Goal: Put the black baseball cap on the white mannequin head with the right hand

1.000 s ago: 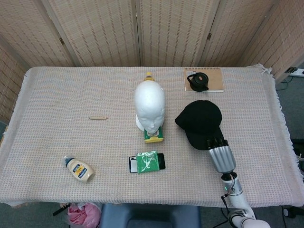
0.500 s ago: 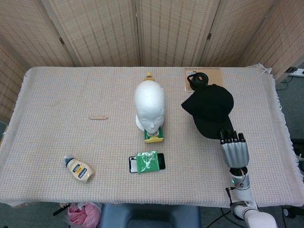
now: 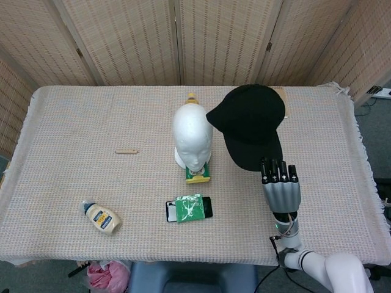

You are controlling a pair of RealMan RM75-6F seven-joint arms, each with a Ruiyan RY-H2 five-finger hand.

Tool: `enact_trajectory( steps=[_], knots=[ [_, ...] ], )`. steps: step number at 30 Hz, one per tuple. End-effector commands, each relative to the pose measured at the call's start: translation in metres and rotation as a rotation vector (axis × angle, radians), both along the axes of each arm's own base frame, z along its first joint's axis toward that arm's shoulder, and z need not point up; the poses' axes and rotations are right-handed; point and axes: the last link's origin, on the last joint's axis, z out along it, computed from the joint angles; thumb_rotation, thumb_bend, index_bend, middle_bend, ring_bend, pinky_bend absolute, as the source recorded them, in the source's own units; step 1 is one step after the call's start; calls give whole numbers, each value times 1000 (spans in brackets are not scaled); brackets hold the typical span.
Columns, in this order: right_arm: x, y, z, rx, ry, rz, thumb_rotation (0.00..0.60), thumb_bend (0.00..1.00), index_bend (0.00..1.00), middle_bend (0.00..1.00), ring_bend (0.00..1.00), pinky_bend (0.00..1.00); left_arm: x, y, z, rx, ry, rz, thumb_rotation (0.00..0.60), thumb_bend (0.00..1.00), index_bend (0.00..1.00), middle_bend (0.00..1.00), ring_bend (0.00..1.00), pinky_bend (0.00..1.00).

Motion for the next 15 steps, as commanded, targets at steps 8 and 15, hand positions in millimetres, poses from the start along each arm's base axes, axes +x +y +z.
enact_trajectory(
  steps=[8, 15],
  knots=[
    [93, -20, -1, -49, 73, 17, 600, 622, 868, 801, 810, 969, -5, 6, 4, -24, -32, 17, 600, 305, 189, 89, 42, 134],
    [114, -38, -26, -47, 149, -22, 600, 618, 868, 801, 810, 969, -10, 10, 15, -22, -79, 45, 600, 305, 187, 89, 41, 133]
  ],
)
